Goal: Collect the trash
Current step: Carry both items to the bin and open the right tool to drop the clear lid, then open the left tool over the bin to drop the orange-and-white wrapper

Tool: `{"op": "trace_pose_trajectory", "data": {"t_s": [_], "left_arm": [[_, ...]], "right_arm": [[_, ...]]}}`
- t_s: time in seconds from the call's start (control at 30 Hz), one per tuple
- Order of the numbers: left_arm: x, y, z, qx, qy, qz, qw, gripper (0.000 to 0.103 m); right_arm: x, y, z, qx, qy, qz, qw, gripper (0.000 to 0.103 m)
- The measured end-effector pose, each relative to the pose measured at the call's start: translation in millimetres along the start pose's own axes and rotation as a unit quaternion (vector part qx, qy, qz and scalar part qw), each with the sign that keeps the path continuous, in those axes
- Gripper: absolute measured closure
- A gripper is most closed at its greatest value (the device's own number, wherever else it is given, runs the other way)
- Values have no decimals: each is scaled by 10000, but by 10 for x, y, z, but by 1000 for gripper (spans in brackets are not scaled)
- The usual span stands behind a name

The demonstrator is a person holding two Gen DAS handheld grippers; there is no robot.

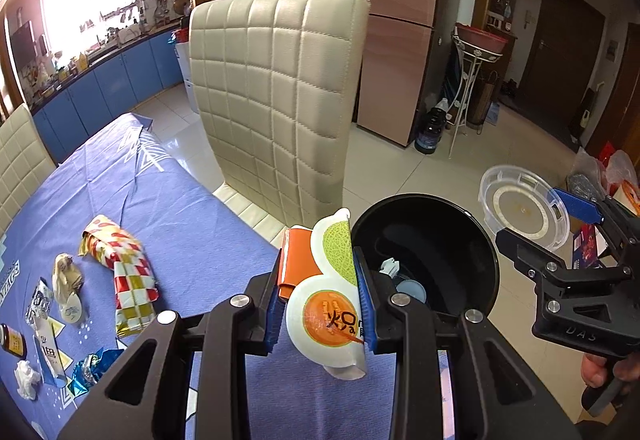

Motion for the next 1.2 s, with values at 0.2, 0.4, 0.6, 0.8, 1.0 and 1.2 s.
{"op": "trace_pose_trajectory", "data": {"t_s": [0.2, 0.4, 0.6, 0.8, 1.0, 1.2], "left_arm": [[35, -25, 139, -117, -77, 12, 9999, 73], [32, -29, 240, -189, -196, 4, 9996, 73], [25, -33, 262, -217, -250, -14, 9995, 73], [30, -45, 321, -263, -274, -14, 9993, 73], [45, -70, 410, -350, -324, -27, 9989, 73], [65, -100, 522, -436, -389, -48, 9983, 73]], "right_arm": [[-38, 72, 101, -149, -83, 41, 9998, 14], [-69, 88, 181, -69, -271, 33, 9996, 14], [-72, 125, 221, 119, -580, 112, 9982, 6], [-82, 143, 274, -18, -594, 93, 9982, 6], [-105, 146, 323, -86, -608, 49, 9981, 6], [-144, 148, 365, -115, -600, 12, 9981, 6]]}}
Point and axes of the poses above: each gripper's, at about its wrist camera, not at the fingertips, and y roughly against the way its jaws point, z to its right, x to its top, the point moved 7 cm from there along -y, roughly the way its jaws point, and after that the axes turned 3 degrees about z, right-handed, at the moved point
